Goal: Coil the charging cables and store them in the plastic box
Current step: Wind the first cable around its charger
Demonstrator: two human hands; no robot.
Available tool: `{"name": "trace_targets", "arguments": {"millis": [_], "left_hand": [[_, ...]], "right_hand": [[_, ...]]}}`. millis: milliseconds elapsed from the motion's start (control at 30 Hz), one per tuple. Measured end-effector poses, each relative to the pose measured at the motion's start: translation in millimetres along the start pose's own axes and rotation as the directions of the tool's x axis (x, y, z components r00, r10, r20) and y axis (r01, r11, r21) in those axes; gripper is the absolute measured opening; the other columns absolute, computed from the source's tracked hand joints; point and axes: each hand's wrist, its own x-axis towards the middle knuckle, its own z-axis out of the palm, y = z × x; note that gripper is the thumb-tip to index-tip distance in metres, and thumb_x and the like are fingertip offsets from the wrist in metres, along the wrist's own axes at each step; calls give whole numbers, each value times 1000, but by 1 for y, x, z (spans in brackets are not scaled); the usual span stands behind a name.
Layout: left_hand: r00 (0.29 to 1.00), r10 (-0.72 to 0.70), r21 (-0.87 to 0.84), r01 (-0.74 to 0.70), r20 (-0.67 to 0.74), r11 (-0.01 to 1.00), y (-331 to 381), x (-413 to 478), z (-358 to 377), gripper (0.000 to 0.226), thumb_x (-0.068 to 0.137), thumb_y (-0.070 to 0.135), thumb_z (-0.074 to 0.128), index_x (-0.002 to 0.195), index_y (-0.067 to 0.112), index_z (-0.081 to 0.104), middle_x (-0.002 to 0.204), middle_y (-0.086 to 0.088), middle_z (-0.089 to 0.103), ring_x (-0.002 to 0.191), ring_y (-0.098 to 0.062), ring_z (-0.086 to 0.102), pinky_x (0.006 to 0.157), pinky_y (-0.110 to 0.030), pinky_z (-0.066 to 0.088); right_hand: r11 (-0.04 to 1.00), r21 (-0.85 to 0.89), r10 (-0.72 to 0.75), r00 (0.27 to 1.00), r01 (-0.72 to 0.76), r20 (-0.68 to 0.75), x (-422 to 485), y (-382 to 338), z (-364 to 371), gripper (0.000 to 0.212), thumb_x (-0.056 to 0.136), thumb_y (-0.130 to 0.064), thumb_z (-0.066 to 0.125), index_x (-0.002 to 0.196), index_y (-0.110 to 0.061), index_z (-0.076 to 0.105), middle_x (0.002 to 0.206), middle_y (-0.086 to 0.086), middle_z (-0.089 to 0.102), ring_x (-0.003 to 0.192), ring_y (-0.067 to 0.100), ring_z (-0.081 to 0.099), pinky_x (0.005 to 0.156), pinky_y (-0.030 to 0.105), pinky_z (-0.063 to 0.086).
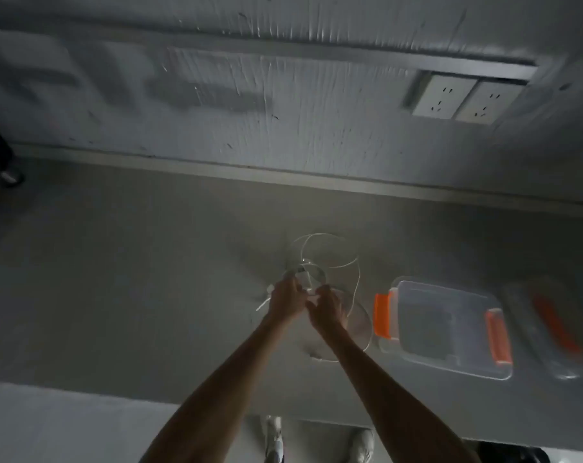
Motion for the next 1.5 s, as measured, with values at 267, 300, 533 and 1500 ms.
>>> {"name": "trace_targets", "arguments": {"millis": [267,300,533,1500], "left_hand": [[1000,4,290,-8,16,957,6,21,16,45,97,31,51,131,0,53,132,-22,59,121,-36,59,98,-39,46],[999,8,347,-20,36,938,7,21,14,47,97,34,50,130,0,53,132,-23,59,121,-36,58,98,-40,46],[872,-314,-125,383,376,915,29,24,-9,22,89,3,50,68,4,56,67,-16,60,41,-20,60,46,-27,54],[783,591,-684,-324,193,653,69,-88,-166,24,94,31,61,117,27,63,112,3,70,98,-6,71,84,-20,55]], "right_hand": [[993,-115,13,1000,-14,-5,-13,12,19,16,94,-18,49,105,-15,60,112,9,67,108,29,61,85,38,51],[995,-93,-20,1000,19,-6,-15,11,17,15,93,-17,50,101,-15,62,109,10,66,105,29,62,84,37,51],[966,-33,-259,964,257,-68,-42,2,-14,26,99,-20,47,111,-21,70,110,6,62,95,24,65,78,35,52],[681,-227,-727,681,696,-90,-114,-145,-223,17,96,-21,58,97,-17,74,92,-6,70,80,1,62,73,11,44]]}}
